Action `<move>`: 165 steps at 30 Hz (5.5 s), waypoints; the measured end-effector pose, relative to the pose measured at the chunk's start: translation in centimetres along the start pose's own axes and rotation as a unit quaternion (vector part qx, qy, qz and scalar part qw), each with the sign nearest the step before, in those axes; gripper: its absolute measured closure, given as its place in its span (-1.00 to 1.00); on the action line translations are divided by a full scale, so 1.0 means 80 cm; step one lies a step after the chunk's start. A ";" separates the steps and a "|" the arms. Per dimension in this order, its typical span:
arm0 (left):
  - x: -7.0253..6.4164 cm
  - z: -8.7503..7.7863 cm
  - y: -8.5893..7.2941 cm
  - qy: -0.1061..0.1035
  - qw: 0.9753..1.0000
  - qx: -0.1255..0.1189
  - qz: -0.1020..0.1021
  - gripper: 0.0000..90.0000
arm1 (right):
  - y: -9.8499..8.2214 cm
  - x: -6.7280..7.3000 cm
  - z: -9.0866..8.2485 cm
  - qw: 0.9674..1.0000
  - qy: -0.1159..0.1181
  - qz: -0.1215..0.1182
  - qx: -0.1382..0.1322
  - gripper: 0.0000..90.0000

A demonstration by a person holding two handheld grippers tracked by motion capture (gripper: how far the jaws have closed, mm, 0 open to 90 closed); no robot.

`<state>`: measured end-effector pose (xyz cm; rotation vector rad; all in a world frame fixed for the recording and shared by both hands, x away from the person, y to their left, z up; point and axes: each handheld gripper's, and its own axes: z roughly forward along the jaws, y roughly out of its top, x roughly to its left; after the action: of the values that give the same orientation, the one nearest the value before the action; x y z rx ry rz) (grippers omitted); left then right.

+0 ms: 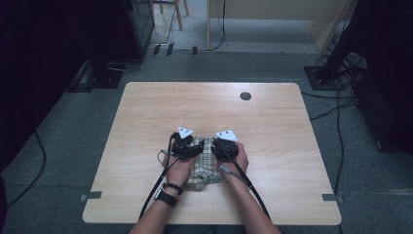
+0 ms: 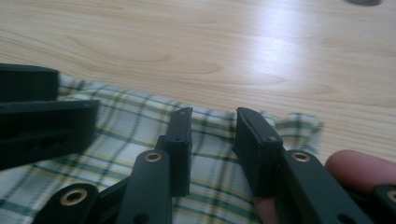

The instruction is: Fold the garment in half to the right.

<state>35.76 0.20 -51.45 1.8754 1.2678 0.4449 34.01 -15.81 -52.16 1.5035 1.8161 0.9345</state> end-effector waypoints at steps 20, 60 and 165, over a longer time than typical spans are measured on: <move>-0.035 0.012 0.002 0.114 0.993 0.006 0.018 -0.07 | -0.001 0.011 0.005 1.000 -0.022 0.014 -0.004 0.23; -0.026 -0.055 -0.033 0.026 0.999 -0.007 -0.044 -0.28 | -0.029 0.004 -0.051 0.999 0.014 0.043 0.016 -0.39; -0.017 -0.029 0.002 0.019 1.000 0.014 0.012 -0.36 | 0.014 -0.029 0.012 0.998 0.053 -0.017 0.006 0.11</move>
<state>33.73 -0.06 -49.71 1.9162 1.2844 0.4801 35.88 -17.79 -51.76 1.4514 1.9199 1.0060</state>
